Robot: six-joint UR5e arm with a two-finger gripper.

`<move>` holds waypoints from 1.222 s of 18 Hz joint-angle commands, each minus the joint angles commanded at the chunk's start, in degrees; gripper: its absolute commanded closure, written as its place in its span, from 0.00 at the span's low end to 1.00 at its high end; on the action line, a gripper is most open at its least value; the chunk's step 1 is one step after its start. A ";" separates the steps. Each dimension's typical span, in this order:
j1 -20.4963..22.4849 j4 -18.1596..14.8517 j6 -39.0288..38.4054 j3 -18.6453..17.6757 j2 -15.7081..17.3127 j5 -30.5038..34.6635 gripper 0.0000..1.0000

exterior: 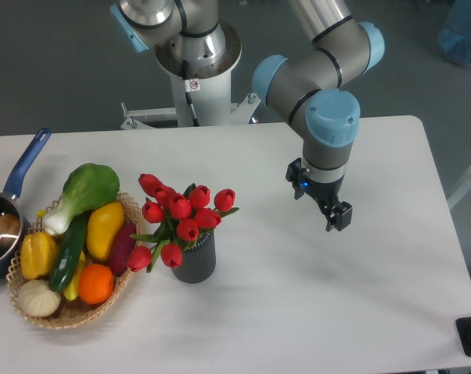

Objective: Pick up the flowers from the vase
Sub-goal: 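Move the open gripper toward the red tulips in the grey vase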

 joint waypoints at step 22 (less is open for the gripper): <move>0.87 0.00 -1.32 -2.72 4.12 -23.90 0.00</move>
